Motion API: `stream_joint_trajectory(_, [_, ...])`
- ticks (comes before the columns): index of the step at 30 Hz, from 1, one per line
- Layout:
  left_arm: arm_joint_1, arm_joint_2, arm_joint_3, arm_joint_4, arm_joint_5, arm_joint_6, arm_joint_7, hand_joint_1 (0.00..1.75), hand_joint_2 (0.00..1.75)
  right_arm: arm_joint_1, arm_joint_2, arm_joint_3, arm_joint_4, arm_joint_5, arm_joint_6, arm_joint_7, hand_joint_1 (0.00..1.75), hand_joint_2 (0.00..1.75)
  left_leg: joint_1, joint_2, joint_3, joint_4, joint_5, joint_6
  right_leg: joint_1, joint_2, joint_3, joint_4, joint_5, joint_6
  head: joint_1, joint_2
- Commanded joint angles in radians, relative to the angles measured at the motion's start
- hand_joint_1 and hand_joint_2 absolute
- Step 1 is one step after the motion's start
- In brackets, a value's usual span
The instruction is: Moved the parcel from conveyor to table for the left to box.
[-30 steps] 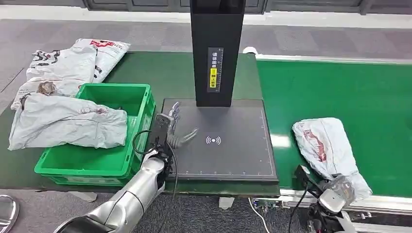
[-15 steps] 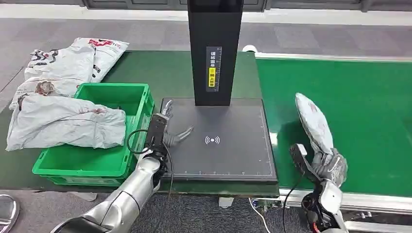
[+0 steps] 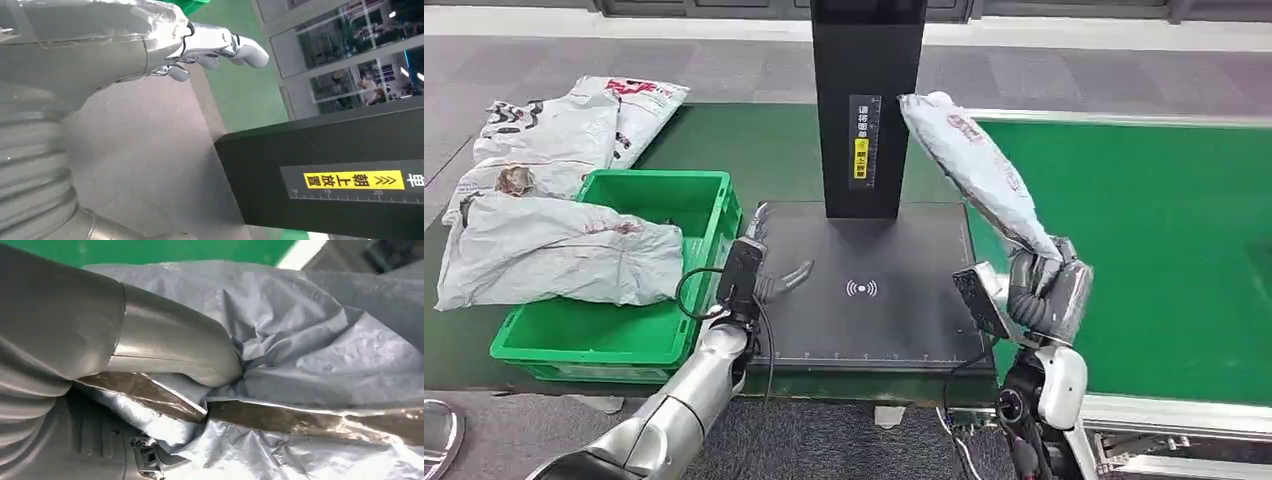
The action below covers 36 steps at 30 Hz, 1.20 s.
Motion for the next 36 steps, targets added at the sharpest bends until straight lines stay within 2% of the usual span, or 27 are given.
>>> stream_joint_trajectory(1, [-0.066,0.018,0.048,0.045,0.002,-0.015,0.000,0.00,1.75,-0.049,0.046,0.216,0.154,0.025,0.147,0.083,1.75,1.75,0.000,0.005,0.002,-0.002,0.000,-0.001,0.001,0.005,0.000,-0.001,0.001,-0.001,0.000,0.000])
stream_joint_trajectory(4, [-0.074,0.017,0.052,0.047,0.012,-0.022,-0.004,0.00,1.75,-0.069,0.044,0.262,0.274,0.044,0.206,0.128,1.75,1.75,0.001,0.004,0.002,-0.001,0.000,-0.001,0.001,0.004,0.001,-0.001,0.001,-0.001,0.000,0.000])
stream_joint_trajectory(9, [-0.055,0.018,0.058,0.040,0.034,-0.015,-0.025,0.00,1.75,-0.048,0.008,0.317,0.385,0.023,0.295,0.145,1.75,1.75,0.001,0.002,0.004,-0.002,0.000,-0.001,0.001,0.002,0.003,-0.002,0.001,-0.001,0.000,0.000])
stream_joint_trajectory(13, [-0.051,0.016,0.061,0.036,0.041,-0.011,-0.027,0.00,1.75,-0.044,0.002,0.326,0.397,0.016,0.301,0.149,1.75,1.75,0.000,0.002,0.004,-0.003,0.000,-0.001,0.001,0.002,0.003,-0.003,0.001,-0.001,0.000,0.000])
stream_joint_trajectory(14, [-0.049,0.016,0.061,0.032,0.045,-0.003,-0.030,0.00,1.75,-0.044,-0.007,0.345,0.405,0.010,0.338,0.159,1.75,1.75,0.000,0.002,0.002,-0.002,0.000,-0.001,0.001,0.002,0.002,-0.002,0.000,-0.001,0.000,0.000])
stream_joint_trajectory(15, [-0.047,0.016,0.061,0.028,0.049,0.001,-0.032,0.00,1.75,-0.038,-0.004,0.337,0.405,-0.039,0.352,0.127,1.75,1.75,0.001,0.001,0.001,-0.001,0.000,-0.001,0.001,0.001,0.001,-0.001,0.000,-0.001,0.000,0.000])
stream_joint_trajectory(19, [-0.043,0.015,0.063,0.019,0.056,0.008,-0.036,0.00,1.75,-0.038,-0.012,0.355,0.420,-0.048,0.358,0.123,1.75,1.75,0.000,0.002,0.002,-0.002,0.000,-0.001,0.000,0.001,0.002,-0.002,0.000,-0.001,0.000,0.000])
stream_joint_trajectory(20, [-0.041,0.015,0.067,0.013,0.063,0.013,-0.039,0.00,1.75,-0.041,-0.015,0.371,0.421,-0.043,0.355,0.126,1.68,1.75,0.001,0.001,0.001,-0.001,0.000,-0.001,0.001,0.001,0.001,-0.002,0.000,-0.001,0.000,0.000])
stream_joint_trajectory(21, [-0.035,0.014,0.076,0.000,0.075,0.020,-0.048,0.00,1.75,-0.039,-0.014,0.372,0.415,-0.061,0.356,0.112,0.70,1.75,0.001,0.002,0.002,-0.002,0.000,-0.001,0.001,0.001,0.002,-0.002,0.000,-0.001,0.000,0.000])
stream_joint_trajectory(22, [-0.030,0.014,0.076,-0.010,0.077,0.022,-0.054,0.00,1.75,-0.038,-0.020,0.382,0.408,-0.059,0.356,0.108,0.38,1.75,0.000,0.001,0.002,-0.002,0.000,-0.001,0.001,0.001,0.001,-0.002,0.000,-0.001,0.000,0.000])
stream_joint_trajectory(24, [-0.030,0.014,0.076,-0.010,0.077,0.022,-0.054,0.00,1.75,-0.038,-0.020,0.382,0.408,-0.059,0.356,0.108,0.38,1.75,0.000,0.001,0.002,-0.002,0.000,-0.001,0.001,0.001,0.001,-0.002,0.000,-0.001,0.000,0.000])
stream_joint_trajectory(25, [-0.030,0.014,0.076,-0.010,0.077,0.022,-0.054,0.00,1.75,-0.038,-0.020,0.382,0.408,-0.059,0.356,0.108,0.00,1.75,0.001,0.002,0.003,-0.003,0.001,-0.001,0.001,0.001,0.002,-0.003,0.001,-0.001,0.000,0.000])
stream_joint_trajectory(33, [0.004,0.011,0.056,-0.102,0.075,0.049,-0.073,0.00,1.75,-0.021,-0.004,0.275,0.186,-0.271,0.202,-0.061,0.00,1.75,0.000,0.003,0.001,-0.001,0.001,-0.001,0.000,0.002,-0.001,-0.001,0.000,-0.001,0.000,0.000])
stream_joint_trajectory(36, [0.002,0.010,0.055,-0.101,0.075,0.051,-0.071,0.00,1.75,-0.024,-0.006,0.273,0.179,-0.274,0.206,-0.060,0.00,1.75,0.000,0.001,-0.001,0.000,0.001,-0.001,0.000,0.001,-0.002,0.000,0.000,-0.001,0.000,0.000])
